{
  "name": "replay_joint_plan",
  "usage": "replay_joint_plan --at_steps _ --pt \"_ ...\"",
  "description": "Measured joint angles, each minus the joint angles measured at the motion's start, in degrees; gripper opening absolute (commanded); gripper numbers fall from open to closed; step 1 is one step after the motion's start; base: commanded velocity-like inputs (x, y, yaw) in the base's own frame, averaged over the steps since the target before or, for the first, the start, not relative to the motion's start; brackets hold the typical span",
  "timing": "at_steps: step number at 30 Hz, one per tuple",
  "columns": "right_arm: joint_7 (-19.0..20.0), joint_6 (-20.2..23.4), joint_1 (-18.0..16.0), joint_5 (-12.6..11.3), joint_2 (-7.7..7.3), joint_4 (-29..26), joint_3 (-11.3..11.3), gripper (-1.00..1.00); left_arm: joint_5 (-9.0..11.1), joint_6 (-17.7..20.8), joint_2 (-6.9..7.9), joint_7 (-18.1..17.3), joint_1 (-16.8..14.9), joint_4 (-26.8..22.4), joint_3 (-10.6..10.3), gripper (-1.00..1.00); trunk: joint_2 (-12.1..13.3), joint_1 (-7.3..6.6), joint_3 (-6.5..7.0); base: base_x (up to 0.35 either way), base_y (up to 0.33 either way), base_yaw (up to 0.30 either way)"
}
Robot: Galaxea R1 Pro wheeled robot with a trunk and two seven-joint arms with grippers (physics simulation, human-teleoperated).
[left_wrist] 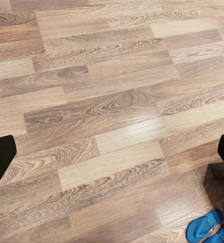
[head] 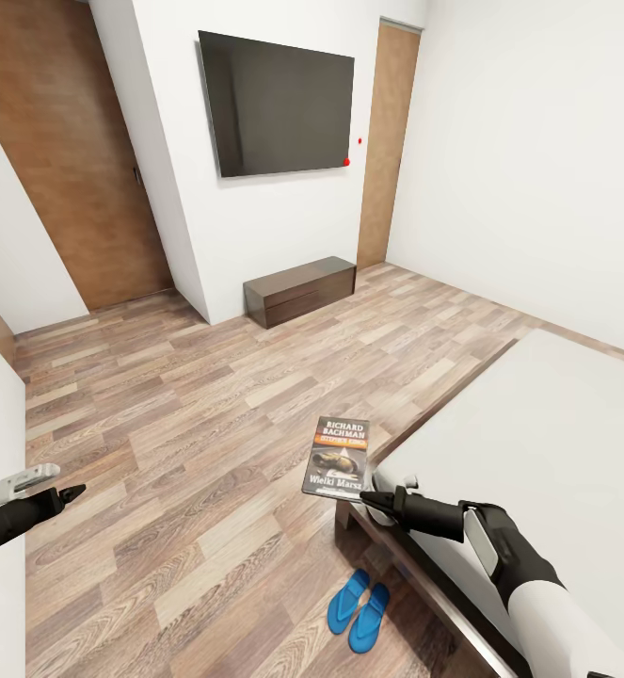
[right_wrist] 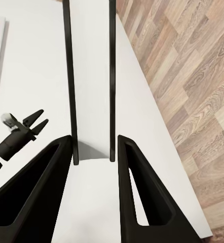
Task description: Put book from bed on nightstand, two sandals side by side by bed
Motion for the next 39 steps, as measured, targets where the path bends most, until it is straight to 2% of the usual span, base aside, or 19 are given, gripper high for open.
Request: replay_joint_plan --at_steps 26,39 --pt "0.17 -0.06 0.00 -0.04 0.07 0.00 -0.17 -1.00 0.00 -0.02 0.00 0.00 0.00 -0.03 0.00 1.00 0.00 0.00 0.04 0.000 0.000 0.001" --pt "0.14 -0.06 -0.01 -0.04 0.15 0.00 -0.13 -1.00 0.02 -0.01 0.00 -0.07 0.01 -0.05 0.01 1.00 0.00 0.00 0.78 0.000 0.000 0.074"
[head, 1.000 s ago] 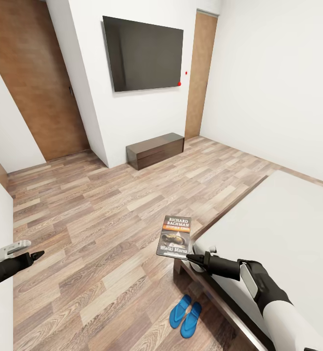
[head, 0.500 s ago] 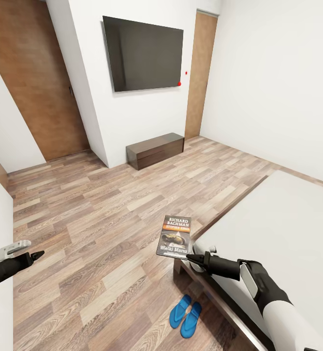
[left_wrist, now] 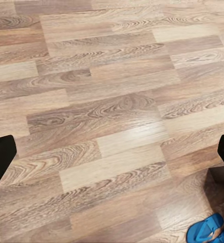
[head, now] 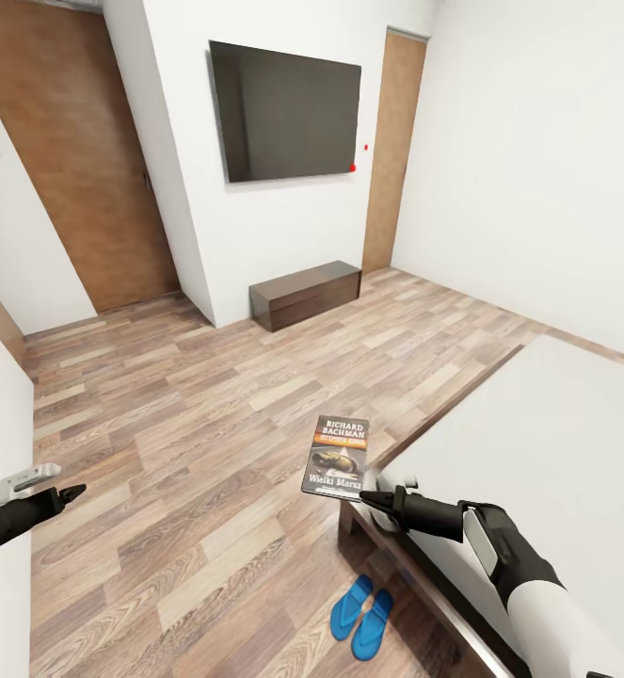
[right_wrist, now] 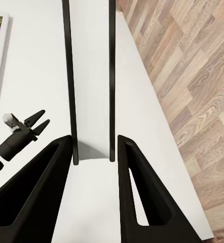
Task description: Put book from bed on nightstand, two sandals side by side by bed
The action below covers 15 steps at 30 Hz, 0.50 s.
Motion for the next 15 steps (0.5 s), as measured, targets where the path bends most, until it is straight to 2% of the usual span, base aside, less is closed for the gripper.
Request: replay_joint_plan --at_steps 15 --pt "0.03 0.00 0.00 0.00 0.12 0.00 0.02 -1.00 0.00 -0.02 0.00 -0.02 0.00 0.05 0.00 1.00 0.00 0.00 1.04 0.000 0.000 0.111"
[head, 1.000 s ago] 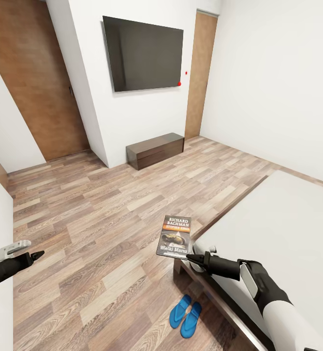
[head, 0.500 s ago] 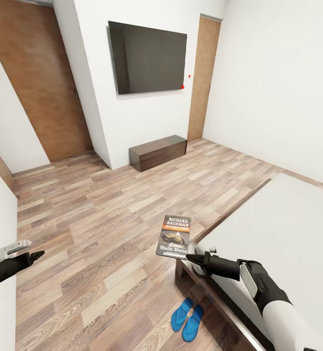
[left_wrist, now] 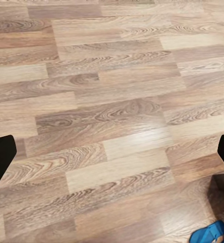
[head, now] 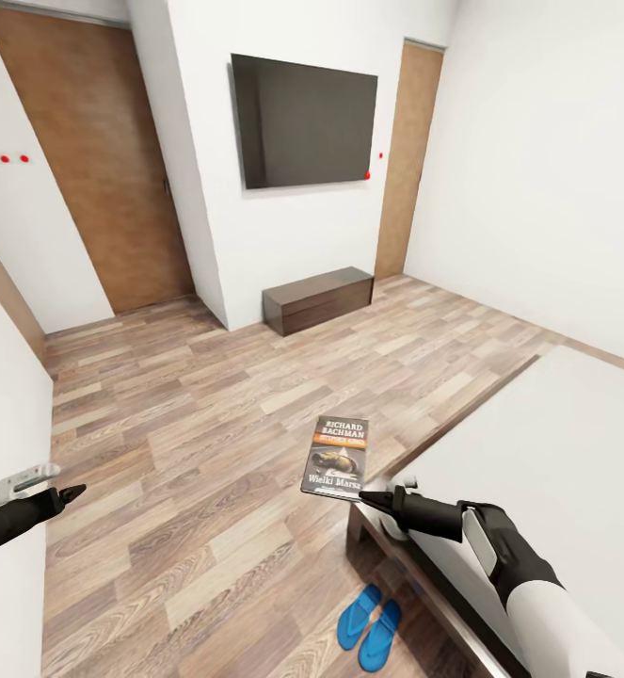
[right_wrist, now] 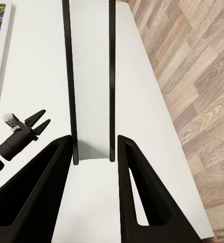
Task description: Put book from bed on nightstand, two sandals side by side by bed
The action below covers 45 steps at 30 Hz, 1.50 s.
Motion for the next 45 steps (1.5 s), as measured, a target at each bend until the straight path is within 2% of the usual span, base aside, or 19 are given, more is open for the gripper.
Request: replay_joint_plan --at_steps 36,45 --pt "0.01 0.00 0.01 0.00 0.06 0.02 0.00 -1.00 -0.10 -0.05 -0.02 0.04 -0.01 -0.02 -0.01 1.00 0.00 0.00 0.26 0.000 0.000 0.014" --pt "0.00 -0.02 0.00 0.02 0.07 0.03 0.02 -1.00 -0.09 -0.05 -0.14 0.08 0.00 -0.07 -0.07 1.00 0.00 0.00 0.26 0.000 0.000 0.107"
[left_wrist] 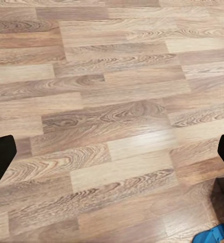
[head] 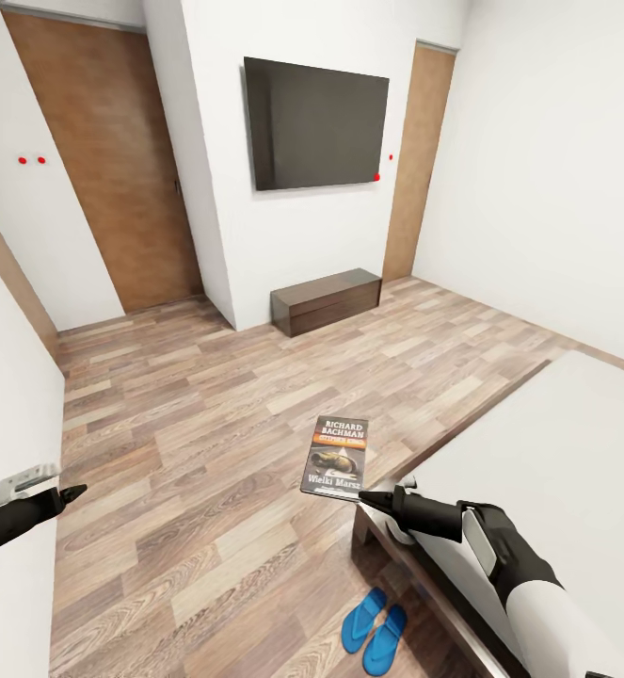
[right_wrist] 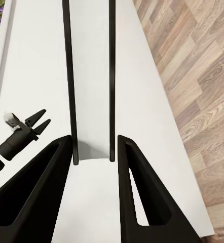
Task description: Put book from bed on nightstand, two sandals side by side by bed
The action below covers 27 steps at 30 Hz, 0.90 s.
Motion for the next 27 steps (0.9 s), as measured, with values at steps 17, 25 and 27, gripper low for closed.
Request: replay_joint_plan --at_steps 17,25,27 --pt "0.00 -0.09 -0.01 0.17 0.00 0.03 0.08 -1.00 0.00 -0.07 -0.49 -0.10 0.01 -0.09 -0.09 1.00 0.00 0.00 0.05 0.000 0.000 0.215" --pt "-0.02 -0.14 0.00 0.26 0.00 0.08 0.11 -1.00 -0.03 -0.09 -0.60 -0.09 0.01 -0.13 -0.09 1.00 0.00 0.00 0.18 0.000 0.000 0.268" --pt "-0.03 -0.15 0.00 0.29 0.00 0.07 0.13 -1.00 -0.05 -0.09 -0.62 -0.09 0.01 -0.24 -0.09 1.00 0.00 0.00 0.22 0.000 0.000 0.273"
